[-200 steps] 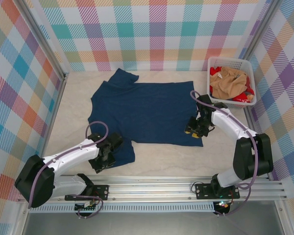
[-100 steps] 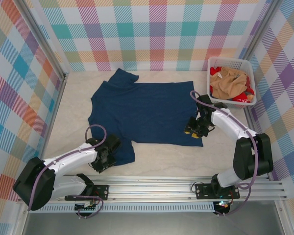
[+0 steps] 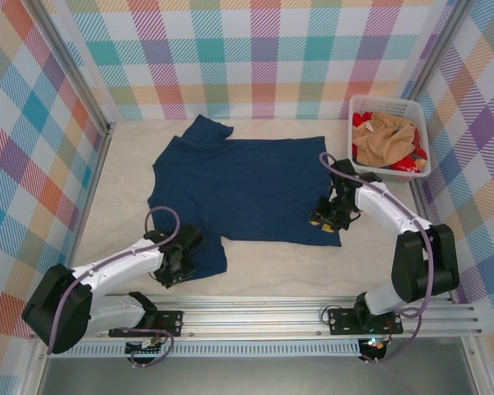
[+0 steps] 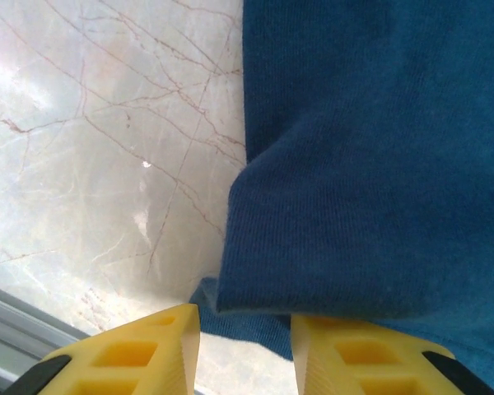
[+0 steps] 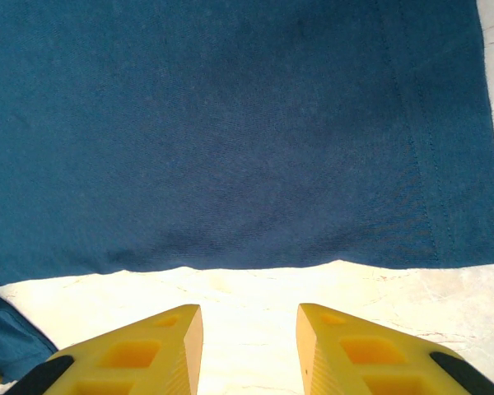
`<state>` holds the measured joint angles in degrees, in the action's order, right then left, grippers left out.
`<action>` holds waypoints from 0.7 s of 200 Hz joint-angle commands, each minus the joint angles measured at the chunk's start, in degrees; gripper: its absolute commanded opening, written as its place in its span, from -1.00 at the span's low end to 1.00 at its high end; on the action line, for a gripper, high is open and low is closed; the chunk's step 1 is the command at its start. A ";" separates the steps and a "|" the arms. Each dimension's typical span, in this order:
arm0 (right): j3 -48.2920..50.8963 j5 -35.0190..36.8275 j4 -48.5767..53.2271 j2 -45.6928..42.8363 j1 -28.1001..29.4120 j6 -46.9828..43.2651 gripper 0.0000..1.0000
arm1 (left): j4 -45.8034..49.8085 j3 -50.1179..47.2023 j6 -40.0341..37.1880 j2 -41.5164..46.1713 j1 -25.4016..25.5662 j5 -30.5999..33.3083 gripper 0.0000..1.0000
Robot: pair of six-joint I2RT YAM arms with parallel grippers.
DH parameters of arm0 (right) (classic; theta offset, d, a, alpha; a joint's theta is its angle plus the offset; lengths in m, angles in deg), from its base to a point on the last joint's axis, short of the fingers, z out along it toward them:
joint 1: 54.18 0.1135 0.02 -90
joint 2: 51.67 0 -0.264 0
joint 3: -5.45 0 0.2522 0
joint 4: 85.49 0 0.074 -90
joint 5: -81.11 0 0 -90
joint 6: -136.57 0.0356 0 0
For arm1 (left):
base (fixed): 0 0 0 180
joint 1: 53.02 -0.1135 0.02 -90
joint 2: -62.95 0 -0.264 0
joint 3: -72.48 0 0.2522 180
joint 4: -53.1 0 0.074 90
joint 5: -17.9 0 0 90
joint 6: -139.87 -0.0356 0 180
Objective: Fold and stack the t-shirts
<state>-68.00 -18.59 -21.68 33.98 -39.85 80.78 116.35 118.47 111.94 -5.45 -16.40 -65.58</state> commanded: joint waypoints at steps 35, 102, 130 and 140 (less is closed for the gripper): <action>1.05 0.07 1.20 -1.16 0.35 0.93 -0.30 | -4.18 -2.76 -0.59 -6.49 -0.65 -1.98 -0.51; 1.98 3.78 2.96 -2.50 0.35 2.36 -0.29 | 2.48 1.81 2.02 -0.26 -0.65 -0.02 -1.00; 5.43 5.84 4.01 -4.42 -1.36 7.19 -0.25 | 7.72 3.98 5.20 3.75 -0.61 -2.03 -1.00; 6.76 6.18 4.59 -4.93 -2.77 9.10 -0.21 | 8.81 4.14 6.40 5.48 -0.59 -2.97 -1.00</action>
<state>-64.17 -14.92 -20.59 31.07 -40.42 84.59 119.00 120.81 114.56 -3.88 -16.49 -66.82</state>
